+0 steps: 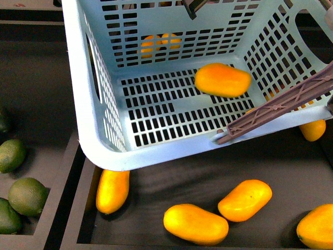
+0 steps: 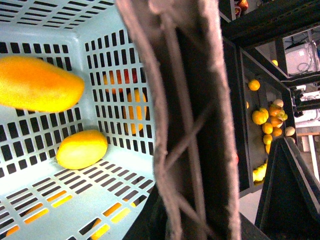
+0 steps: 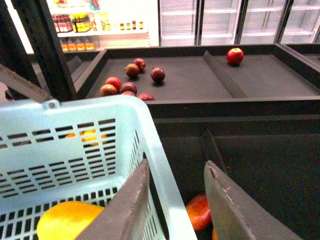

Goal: Pick lemon and mango into basket

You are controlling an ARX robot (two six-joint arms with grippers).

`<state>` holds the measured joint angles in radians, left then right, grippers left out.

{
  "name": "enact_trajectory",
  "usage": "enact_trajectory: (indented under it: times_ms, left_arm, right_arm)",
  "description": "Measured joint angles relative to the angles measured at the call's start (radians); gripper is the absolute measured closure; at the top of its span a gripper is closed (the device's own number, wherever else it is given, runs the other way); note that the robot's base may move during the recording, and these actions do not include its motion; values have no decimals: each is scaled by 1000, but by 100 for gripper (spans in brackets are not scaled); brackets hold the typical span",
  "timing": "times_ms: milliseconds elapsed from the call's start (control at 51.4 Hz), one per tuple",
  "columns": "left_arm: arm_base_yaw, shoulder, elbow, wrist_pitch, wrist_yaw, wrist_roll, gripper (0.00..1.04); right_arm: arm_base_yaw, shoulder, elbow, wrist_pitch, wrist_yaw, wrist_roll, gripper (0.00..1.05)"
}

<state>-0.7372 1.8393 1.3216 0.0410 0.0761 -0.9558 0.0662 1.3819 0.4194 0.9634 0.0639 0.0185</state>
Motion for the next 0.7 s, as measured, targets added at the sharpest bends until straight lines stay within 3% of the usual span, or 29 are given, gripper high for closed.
enact_trajectory:
  times_ms: [156, 701]
  left_arm:
    - [0, 0, 0, 0, 2, 1, 100]
    - [-1, 0, 0, 0, 1, 2, 100]
  right_arm:
    - [-50, -118, -136, 4, -60, -16, 103]
    - [-65, -466, -381, -105, -62, -15, 103]
